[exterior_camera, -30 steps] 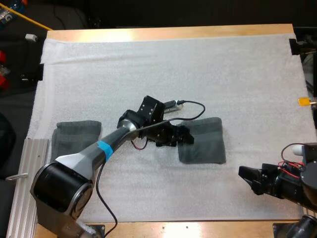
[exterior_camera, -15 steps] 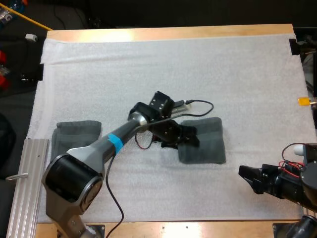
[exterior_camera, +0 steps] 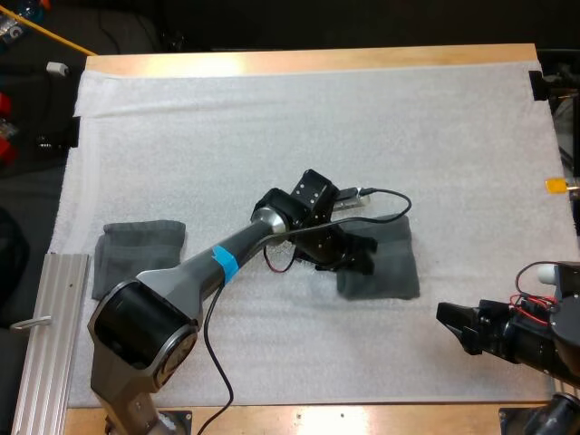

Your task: Pick towel from pile, fold and stack

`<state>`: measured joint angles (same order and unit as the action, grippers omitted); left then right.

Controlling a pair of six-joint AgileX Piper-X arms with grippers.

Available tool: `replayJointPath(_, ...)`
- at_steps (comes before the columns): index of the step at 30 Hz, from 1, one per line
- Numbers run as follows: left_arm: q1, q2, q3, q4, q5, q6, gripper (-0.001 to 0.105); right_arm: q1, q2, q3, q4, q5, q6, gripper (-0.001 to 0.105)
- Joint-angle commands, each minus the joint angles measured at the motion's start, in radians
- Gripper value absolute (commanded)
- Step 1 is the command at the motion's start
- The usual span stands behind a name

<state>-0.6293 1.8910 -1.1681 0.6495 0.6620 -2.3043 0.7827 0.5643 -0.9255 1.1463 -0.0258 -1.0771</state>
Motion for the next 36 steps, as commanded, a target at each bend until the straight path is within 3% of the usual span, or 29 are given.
replayJointPath(1,-0.004,0.000,-0.008,-0.001,0.006,-0.009,0.017,0.002,0.000,-0.002,0.003,0.007,0.003,0.070)
replayJointPath(3,-0.004,0.000,-0.008,0.003,0.008,0.012,0.001,0.002,0.000,-0.002,0.003,0.007,0.003,0.070)
replayJointPath(7,-0.004,-0.025,-0.008,0.035,-0.001,0.075,0.000,0.002,0.000,-0.002,0.003,0.007,0.003,0.070)
replayJointPath(11,-0.001,-0.098,-0.008,0.138,-0.064,0.186,0.000,0.002,0.000,-0.002,0.003,0.007,0.005,0.070)
replayJointPath(16,0.026,-0.226,-0.008,0.315,-0.223,0.369,0.000,0.002,0.000,-0.002,0.003,0.007,0.005,0.070)
replayJointPath(19,0.060,-0.297,-0.008,0.432,-0.374,0.470,0.000,0.002,0.000,-0.002,0.003,0.007,0.005,0.070)
replayJointPath(24,0.185,-0.417,-0.008,0.600,-0.527,0.571,0.000,0.002,0.000,-0.002,0.003,0.007,0.005,0.070)
replayJointPath(32,0.416,-0.537,-0.008,0.697,-0.641,0.671,0.000,0.002,0.000,-0.002,0.003,-0.002,0.005,0.070)
replayJointPath(36,0.518,-0.543,-0.002,0.713,-0.653,0.735,0.000,0.002,0.000,-0.002,0.003,-0.020,0.005,0.070)
